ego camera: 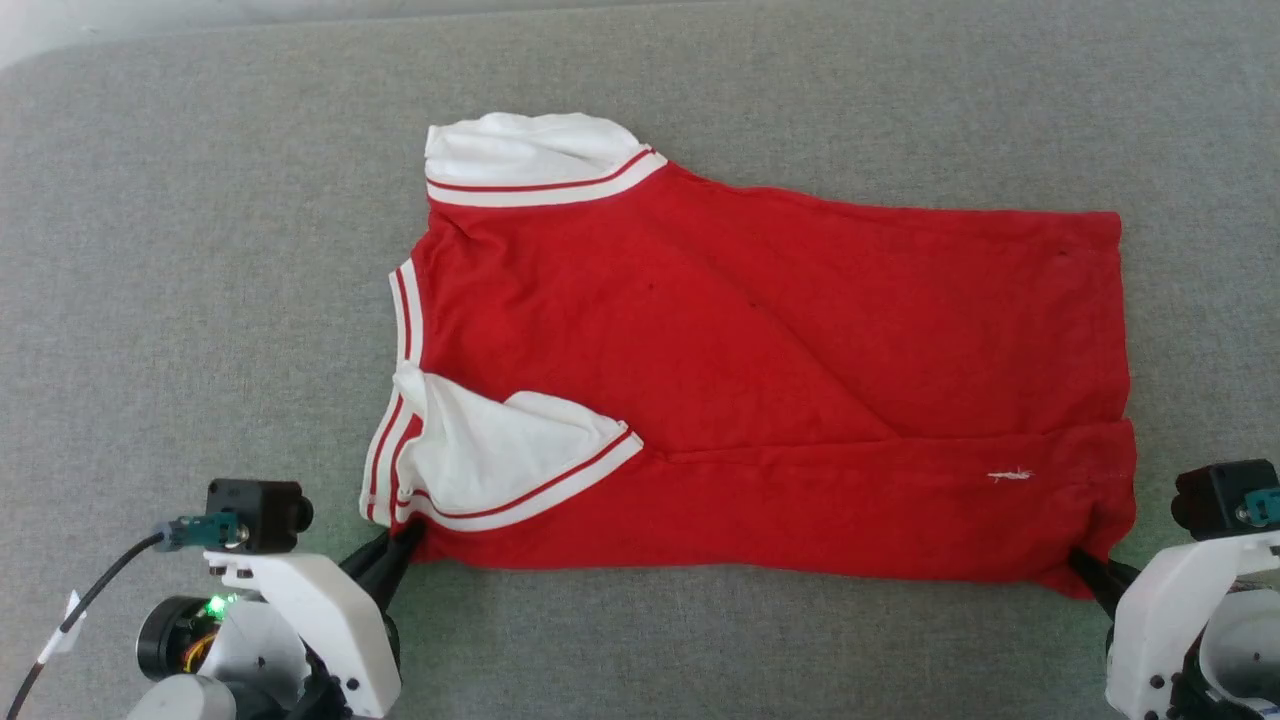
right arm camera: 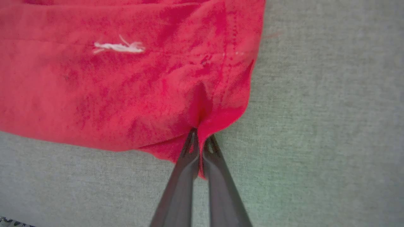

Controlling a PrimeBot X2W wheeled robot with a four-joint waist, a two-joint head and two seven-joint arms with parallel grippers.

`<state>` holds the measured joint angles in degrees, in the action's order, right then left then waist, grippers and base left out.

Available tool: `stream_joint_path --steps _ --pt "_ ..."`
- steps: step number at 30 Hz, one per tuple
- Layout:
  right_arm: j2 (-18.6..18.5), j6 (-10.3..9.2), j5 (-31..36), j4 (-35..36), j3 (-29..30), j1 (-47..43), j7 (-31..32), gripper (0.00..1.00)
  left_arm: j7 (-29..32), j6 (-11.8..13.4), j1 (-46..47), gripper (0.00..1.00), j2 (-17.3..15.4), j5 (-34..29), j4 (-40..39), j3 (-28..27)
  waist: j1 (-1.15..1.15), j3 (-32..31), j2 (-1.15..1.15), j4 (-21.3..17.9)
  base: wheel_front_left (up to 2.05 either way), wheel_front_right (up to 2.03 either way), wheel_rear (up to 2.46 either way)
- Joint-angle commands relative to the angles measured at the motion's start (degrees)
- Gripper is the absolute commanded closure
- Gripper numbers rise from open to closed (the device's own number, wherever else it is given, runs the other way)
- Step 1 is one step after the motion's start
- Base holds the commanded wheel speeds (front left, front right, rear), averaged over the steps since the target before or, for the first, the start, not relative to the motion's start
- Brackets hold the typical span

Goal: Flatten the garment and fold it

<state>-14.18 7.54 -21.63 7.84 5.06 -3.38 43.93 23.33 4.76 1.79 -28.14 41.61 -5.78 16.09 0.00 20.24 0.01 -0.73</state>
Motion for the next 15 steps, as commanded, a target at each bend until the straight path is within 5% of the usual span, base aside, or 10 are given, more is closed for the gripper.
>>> stream_joint_path --steps 1,15 --pt "0.4 -0.05 -0.2 -1.5 -0.9 0.1 0.8 1.00 0.1 0.2 0.2 1.00 0.7 0.6 1.0 0.5 0.00 -0.3 -0.01 0.0 0.00 0.00 0.00" --pt "-2.5 -0.05 -2.1 4.5 1.4 -1.5 3.3 1.00 0.3 1.8 -8.4 1.00 -1.2 5.2 -5.1 -3.6 0.00 -6.3 -0.01 0.3 0.00 0.00 0.00"
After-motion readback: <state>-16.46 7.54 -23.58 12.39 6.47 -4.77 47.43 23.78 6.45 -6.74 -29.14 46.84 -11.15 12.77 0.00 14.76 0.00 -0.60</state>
